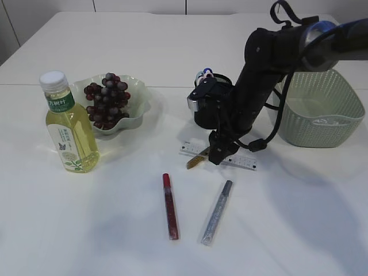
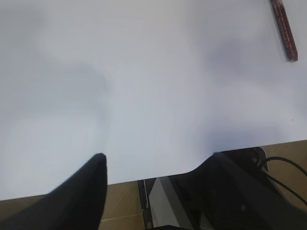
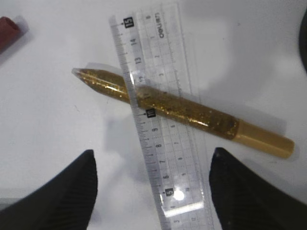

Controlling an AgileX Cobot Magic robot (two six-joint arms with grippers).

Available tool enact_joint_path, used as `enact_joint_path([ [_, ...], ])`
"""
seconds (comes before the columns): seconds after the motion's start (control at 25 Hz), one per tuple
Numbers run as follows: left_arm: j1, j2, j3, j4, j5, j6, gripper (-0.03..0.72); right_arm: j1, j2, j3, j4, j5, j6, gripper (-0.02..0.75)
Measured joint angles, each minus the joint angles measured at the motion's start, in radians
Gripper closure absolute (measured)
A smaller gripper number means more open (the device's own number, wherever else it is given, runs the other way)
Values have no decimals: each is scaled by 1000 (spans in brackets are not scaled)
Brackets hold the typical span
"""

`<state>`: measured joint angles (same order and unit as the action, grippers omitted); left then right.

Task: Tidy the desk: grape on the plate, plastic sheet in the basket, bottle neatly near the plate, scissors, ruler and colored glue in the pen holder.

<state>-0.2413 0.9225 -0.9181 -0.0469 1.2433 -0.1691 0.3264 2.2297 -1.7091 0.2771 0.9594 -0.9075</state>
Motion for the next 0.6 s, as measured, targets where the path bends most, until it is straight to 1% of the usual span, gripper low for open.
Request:
enact_joint_path([
  [0.6, 0, 0, 0, 0, 0, 0, 209, 0, 41, -10, -15, -17, 1, 174],
])
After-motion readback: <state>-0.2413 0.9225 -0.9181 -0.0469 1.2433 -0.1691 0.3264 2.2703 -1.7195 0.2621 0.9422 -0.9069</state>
